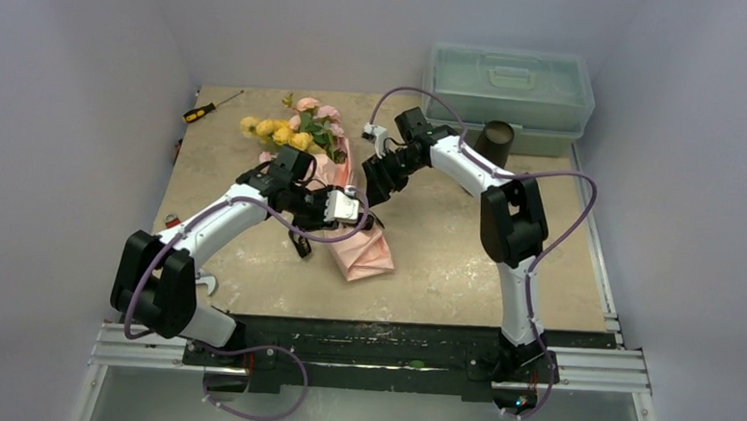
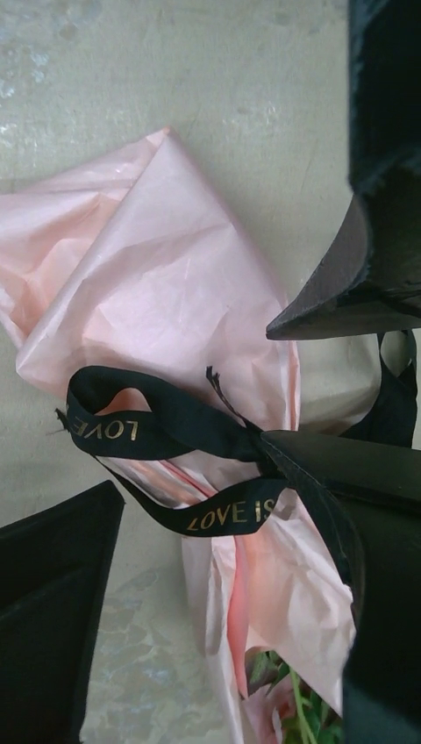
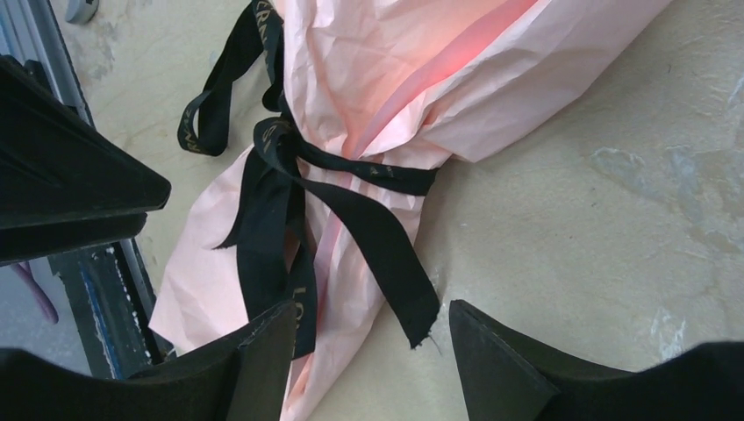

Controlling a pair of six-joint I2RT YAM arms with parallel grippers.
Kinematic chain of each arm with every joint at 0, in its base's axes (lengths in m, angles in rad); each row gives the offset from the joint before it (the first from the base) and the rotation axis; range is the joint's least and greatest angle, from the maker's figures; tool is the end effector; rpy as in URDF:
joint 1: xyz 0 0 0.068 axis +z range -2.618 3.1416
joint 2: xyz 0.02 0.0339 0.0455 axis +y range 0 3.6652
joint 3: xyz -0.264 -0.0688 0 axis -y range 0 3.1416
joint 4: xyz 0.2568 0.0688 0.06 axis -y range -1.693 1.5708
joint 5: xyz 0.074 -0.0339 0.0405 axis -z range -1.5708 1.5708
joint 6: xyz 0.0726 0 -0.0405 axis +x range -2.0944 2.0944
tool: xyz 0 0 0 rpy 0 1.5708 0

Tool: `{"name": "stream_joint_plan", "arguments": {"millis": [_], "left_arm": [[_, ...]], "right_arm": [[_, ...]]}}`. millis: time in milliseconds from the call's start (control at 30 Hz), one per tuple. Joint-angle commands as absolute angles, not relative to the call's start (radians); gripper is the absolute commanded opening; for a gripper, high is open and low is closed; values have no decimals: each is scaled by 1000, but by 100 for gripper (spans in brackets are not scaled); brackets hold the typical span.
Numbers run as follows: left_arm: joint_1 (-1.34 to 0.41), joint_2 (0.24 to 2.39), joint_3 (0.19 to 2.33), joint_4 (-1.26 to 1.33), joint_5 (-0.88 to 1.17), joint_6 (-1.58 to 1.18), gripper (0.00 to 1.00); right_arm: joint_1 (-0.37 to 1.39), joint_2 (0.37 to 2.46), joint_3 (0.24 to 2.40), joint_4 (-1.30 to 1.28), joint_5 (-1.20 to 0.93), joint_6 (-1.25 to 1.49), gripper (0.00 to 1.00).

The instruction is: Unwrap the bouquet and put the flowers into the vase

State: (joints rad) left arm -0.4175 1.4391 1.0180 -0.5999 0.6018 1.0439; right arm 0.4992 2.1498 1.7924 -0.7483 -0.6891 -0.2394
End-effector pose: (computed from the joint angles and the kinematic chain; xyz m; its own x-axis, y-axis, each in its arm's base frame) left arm 0.2705 -0.1650 0.2109 0.1307 0.7215 -0.6800 0.9777 0.0198 0.2089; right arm 0.4031 0.2724 0.1846 -0.6153 -0.5440 -0.5705 -0.7883 0.4242 0.4457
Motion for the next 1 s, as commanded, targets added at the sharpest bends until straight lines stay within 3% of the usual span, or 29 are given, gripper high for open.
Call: {"name": "stream_joint_plan", "arguments": {"millis": [0,233,567,833,967], "left_arm": [[-419,1469,1018,-555,606,1204,40],[-419,1545,1056,-536,595,1268,32],[-420,1626,1069,-473,567,1268,24],[-420,1576,1139,-589,614,1319,30],[-417,1560,1127,-586,604,1334,35]], "right_arm": [[520,2164,1844,-695,-728,-194,67],[549,2200,1864,-658,-704,-169,61],[549,2219,1865,-642,-674,-161,39],[548,2217,1867,-645,-670,-165,0],[549,2214,1861,-640,-669,-170,0]]}}
